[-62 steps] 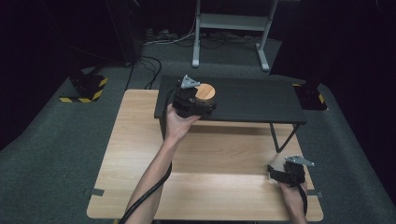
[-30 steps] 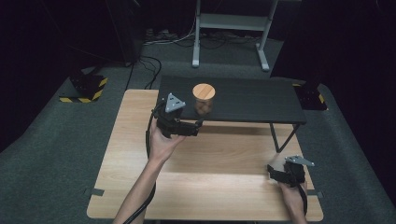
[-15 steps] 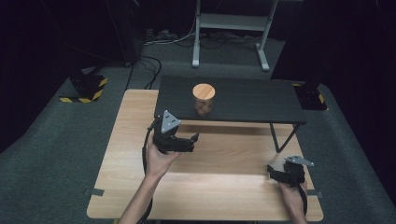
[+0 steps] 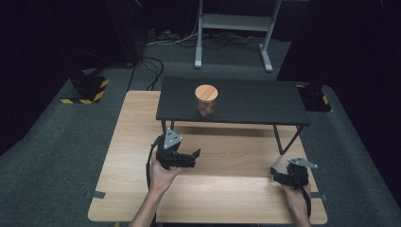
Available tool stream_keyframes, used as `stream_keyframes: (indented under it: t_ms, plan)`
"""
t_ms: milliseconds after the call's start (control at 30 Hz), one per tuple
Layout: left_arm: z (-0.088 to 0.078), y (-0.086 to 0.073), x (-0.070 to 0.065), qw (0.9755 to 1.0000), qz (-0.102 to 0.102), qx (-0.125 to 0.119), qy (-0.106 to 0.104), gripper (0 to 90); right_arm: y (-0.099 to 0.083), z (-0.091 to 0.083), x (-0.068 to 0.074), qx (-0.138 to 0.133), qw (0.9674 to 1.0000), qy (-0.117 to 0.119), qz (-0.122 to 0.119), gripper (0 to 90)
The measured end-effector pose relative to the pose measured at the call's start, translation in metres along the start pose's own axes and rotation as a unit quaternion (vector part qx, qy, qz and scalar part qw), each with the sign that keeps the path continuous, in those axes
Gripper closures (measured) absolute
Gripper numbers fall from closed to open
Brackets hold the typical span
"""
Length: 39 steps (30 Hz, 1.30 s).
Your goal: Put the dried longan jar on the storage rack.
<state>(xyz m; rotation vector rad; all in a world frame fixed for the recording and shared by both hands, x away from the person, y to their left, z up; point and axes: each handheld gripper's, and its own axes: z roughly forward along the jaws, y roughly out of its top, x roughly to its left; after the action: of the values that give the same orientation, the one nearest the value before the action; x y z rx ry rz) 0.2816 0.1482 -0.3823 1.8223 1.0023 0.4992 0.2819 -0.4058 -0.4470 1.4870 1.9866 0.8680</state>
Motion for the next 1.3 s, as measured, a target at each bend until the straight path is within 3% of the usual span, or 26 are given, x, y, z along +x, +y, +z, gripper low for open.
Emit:
stream_keyframes:
  t_ms: [267,633,967,1133,1300]
  plan:
    - [0.026,-0.036,0.004,0.9990,-0.028,0.036,-0.005,0.9,-0.001,0.000,-0.002,-0.001,1.0000,0.005,0.001,14.8]
    - [0.051,-0.064,0.001,0.9958,-0.034,0.082,0.022,1.2,-0.001,-0.001,-0.005,-0.004,0.9999,0.011,0.005,14.8]
    - [0.051,-0.068,0.003,0.9955,-0.052,0.077,0.023,1.4,-0.001,0.000,-0.003,-0.003,1.0000,0.007,0.004,14.9]
    - [0.054,-0.064,0.011,0.9934,-0.072,0.088,0.014,1.7,-0.001,0.000,-0.002,-0.002,1.0000,0.005,0.003,14.8]
    - [0.056,-0.061,0.012,0.9920,-0.078,0.098,0.017,2.6,0.000,0.000,-0.001,-0.001,1.0000,0.002,0.002,14.8]
